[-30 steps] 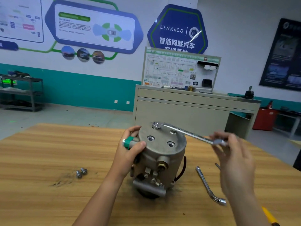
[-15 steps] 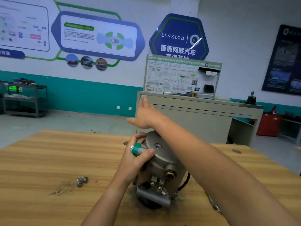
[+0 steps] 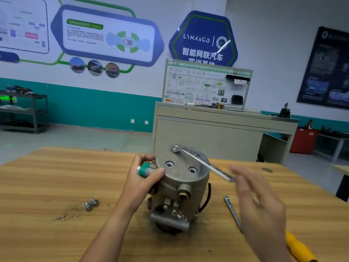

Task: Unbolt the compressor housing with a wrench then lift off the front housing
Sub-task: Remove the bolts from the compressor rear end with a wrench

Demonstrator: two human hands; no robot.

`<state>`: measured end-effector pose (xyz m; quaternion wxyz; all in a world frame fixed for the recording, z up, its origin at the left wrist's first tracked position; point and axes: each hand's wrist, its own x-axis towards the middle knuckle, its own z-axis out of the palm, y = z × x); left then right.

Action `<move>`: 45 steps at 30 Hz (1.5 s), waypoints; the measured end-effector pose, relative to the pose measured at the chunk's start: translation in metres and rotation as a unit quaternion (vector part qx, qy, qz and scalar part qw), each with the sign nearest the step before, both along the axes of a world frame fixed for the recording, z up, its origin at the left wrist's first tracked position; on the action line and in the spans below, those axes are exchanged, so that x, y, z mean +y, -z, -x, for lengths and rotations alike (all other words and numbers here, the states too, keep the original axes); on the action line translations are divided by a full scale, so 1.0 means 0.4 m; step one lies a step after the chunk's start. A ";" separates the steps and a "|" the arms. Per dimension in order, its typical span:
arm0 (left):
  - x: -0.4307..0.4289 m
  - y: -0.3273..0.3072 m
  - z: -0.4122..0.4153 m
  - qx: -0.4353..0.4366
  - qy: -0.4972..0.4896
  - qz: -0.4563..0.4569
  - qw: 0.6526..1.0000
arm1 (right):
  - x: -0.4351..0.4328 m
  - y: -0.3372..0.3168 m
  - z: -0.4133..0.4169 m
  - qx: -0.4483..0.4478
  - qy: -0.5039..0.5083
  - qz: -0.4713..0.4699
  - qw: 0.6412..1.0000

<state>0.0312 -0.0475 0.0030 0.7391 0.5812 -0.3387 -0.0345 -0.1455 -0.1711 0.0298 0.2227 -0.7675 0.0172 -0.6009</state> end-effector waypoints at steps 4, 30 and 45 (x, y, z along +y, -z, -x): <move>-0.023 -0.002 0.026 0.001 -0.021 0.025 0.999 | -0.190 -0.067 -0.085 0.107 0.177 -0.072 0.976; -0.033 0.018 0.041 0.058 -0.064 0.146 0.986 | 0.123 -0.027 -0.037 0.059 -0.190 -0.124 0.972; -0.081 0.003 0.101 -0.053 -0.198 0.076 0.976 | -0.042 -0.273 -0.494 0.487 0.152 0.003 0.860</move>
